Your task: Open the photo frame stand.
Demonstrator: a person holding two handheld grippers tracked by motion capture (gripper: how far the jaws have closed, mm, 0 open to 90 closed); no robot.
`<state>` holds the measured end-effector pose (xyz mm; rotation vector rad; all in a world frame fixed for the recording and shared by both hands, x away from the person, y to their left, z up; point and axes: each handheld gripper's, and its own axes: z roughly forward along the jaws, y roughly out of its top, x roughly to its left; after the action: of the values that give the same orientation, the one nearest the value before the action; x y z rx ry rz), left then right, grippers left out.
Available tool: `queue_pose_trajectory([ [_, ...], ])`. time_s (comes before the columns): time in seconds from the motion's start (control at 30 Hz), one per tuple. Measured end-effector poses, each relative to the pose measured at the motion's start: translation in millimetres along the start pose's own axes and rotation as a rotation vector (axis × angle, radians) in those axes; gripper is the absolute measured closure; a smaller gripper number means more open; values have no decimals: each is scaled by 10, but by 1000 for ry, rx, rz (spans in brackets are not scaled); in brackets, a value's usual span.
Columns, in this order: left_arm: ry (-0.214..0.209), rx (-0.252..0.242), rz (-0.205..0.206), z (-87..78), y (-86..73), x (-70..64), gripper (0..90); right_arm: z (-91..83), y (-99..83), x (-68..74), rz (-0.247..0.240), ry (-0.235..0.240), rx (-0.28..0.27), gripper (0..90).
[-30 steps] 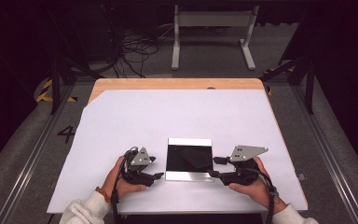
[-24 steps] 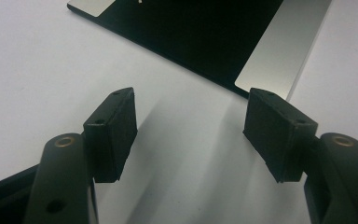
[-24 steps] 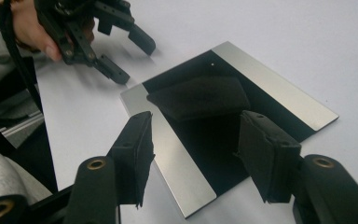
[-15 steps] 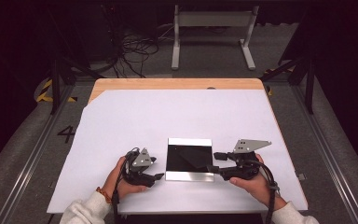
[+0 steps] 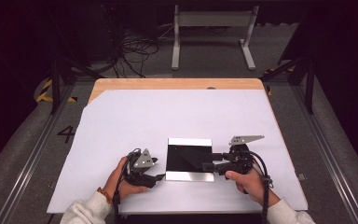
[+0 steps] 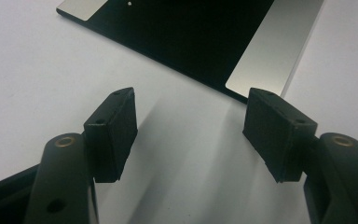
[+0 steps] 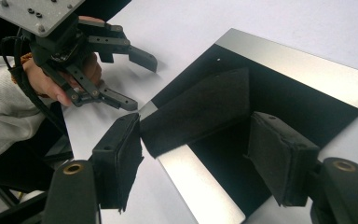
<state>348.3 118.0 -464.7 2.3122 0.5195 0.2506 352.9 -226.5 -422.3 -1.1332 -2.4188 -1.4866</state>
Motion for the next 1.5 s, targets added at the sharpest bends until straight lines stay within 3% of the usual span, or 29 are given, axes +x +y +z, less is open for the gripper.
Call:
queue_pose_trajectory([
  [0.27,-8,-3,0,15,10,1,344,54,7,-20,28,68,22,465],
  [0.43,-7,0,4,13,14,-3,336,44,-2,-8,51,69,27,499],
  [0.63,-6,1,11,10,11,1,327,-15,-13,30,97,23,9,480],
  [0.73,-9,3,6,14,13,2,319,-42,-3,-6,135,39,-16,467],
  [0.83,-10,3,6,16,15,2,317,-23,-9,-15,141,42,-20,452],
  [1.2,-17,4,7,29,21,1,301,35,-57,-94,181,106,46,537],
  [1.4,-31,-9,-41,47,27,24,271,67,-75,-105,158,125,61,556],
  [1.5,-70,-35,-73,47,39,53,253,71,-83,-113,158,132,63,564],
])
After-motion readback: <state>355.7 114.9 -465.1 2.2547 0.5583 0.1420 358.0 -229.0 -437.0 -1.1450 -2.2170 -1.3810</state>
